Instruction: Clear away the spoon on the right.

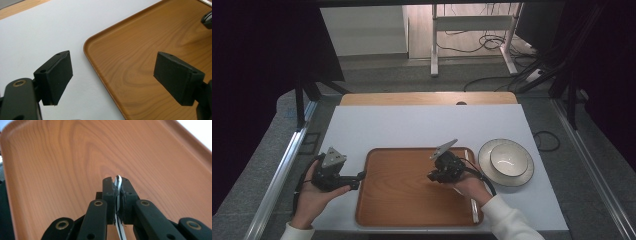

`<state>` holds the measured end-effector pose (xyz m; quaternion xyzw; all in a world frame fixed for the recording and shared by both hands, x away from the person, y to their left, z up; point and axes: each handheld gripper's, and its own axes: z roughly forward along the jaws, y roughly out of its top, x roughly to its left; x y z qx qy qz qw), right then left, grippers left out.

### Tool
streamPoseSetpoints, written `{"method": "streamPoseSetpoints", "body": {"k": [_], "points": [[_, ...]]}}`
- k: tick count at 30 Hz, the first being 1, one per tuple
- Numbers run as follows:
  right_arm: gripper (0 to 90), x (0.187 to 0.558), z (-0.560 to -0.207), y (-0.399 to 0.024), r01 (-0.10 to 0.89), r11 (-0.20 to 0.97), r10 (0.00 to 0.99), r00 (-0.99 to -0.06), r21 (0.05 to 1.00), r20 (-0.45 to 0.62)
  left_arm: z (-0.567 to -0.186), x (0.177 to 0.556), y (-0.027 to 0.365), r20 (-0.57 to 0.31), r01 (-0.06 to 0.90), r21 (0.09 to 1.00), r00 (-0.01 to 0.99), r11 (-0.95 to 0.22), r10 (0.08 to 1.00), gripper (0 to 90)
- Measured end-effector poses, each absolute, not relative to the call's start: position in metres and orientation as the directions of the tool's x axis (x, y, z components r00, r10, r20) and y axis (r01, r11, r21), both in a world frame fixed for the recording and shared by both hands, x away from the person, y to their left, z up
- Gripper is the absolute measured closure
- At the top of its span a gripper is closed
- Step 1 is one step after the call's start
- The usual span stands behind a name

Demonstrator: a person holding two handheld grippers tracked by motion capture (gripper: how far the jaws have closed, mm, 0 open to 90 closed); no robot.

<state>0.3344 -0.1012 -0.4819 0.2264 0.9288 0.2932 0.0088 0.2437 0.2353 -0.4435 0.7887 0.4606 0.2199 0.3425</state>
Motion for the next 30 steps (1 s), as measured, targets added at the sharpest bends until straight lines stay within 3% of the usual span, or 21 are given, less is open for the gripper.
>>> {"method": "streamPoseSetpoints", "body": {"k": [18,30], "points": [[79.9,0.337,-0.499,-0.096,0.42,0.748,0.436,-0.895,0.514,0.098,-0.444,0.244,0.236,0.031,0.578,0.742,0.477,-0.34,0.878,14.9],[52.8,0.339,-0.495,-0.098,0.426,0.735,0.458,-0.886,0.528,0.077,-0.444,0.244,0.236,0.033,0.577,0.742,0.477,-0.342,0.878,14.9]]}}
